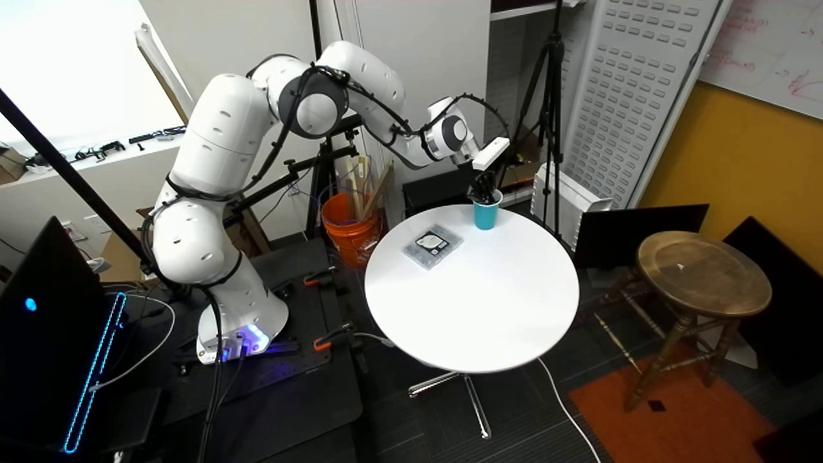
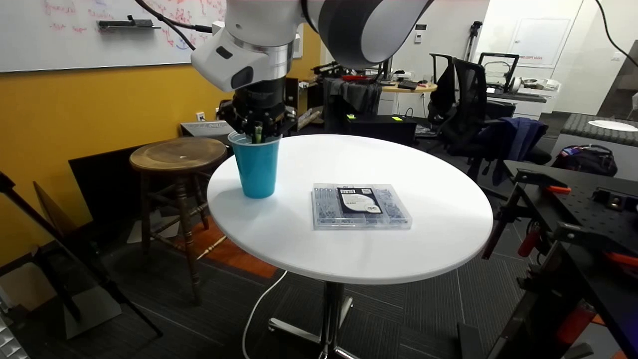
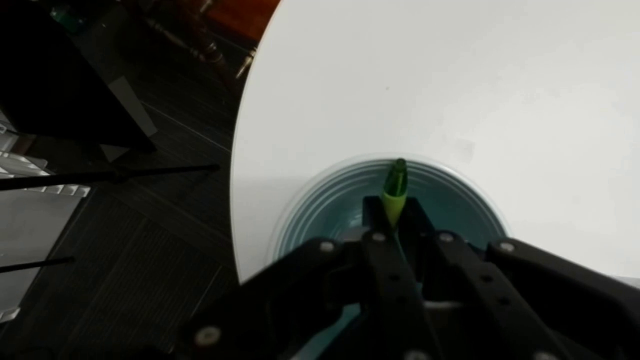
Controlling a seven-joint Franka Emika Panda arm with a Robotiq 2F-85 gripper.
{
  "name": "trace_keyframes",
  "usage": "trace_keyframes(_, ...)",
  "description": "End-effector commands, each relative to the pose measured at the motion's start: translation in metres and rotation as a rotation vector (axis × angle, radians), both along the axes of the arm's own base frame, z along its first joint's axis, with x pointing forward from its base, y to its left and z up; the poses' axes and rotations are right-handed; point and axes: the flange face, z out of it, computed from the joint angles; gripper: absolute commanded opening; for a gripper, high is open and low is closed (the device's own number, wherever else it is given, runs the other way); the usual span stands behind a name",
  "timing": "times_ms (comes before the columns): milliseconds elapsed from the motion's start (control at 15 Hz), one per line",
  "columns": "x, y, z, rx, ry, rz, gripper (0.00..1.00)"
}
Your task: Take the pen out of the cup and put it on the table
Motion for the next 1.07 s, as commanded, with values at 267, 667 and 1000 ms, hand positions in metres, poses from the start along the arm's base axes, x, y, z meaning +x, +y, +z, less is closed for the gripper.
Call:
trace_keyframes(267, -0.006, 0.012, 0.021, -0.091, -0.043, -0.020, 0.03)
trace_keyframes(667, -0.011, 0.014, 0.043, -0.154, -0.125, -0.081, 0.03)
trace_keyframes(1000, -0.018, 0.017, 0.073, -0.146, -0.184, -0.130, 0.03)
